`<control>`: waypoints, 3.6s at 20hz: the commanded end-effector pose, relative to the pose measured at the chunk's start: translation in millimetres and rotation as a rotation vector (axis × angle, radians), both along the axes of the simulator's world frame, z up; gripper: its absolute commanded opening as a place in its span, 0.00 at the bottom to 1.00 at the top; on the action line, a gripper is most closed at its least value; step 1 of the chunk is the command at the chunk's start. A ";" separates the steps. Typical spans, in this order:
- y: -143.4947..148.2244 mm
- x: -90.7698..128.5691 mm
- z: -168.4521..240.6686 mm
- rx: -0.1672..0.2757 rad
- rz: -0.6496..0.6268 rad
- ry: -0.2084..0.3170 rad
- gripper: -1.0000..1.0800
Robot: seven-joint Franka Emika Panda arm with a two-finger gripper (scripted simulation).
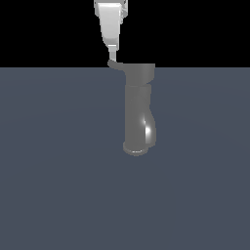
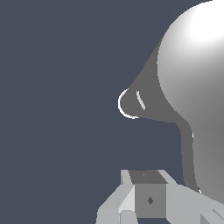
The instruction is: Turn on the faucet by rotating a designated handle.
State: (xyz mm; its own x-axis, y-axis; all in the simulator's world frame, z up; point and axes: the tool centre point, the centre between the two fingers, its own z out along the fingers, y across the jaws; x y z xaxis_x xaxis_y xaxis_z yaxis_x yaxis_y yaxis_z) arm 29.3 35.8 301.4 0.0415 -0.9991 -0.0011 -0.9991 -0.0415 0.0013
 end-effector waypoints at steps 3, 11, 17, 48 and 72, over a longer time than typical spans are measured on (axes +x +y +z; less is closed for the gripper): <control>-7.5 7.9 -4.6 -0.002 -0.050 -0.001 0.00; -9.4 9.2 -5.2 -0.001 -0.060 -0.001 0.00; -8.5 8.2 -4.5 -0.001 -0.054 -0.001 0.00; -1.1 -70.1 -4.7 0.001 -0.052 -0.005 0.00; -52.0 -121.6 -4.6 0.000 -0.041 -0.002 0.00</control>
State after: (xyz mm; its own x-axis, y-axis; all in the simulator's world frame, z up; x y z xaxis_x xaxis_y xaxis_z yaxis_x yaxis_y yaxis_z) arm -89.6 16.5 296.7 0.0499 -0.9988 -0.0012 -0.9988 -0.0499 -0.0009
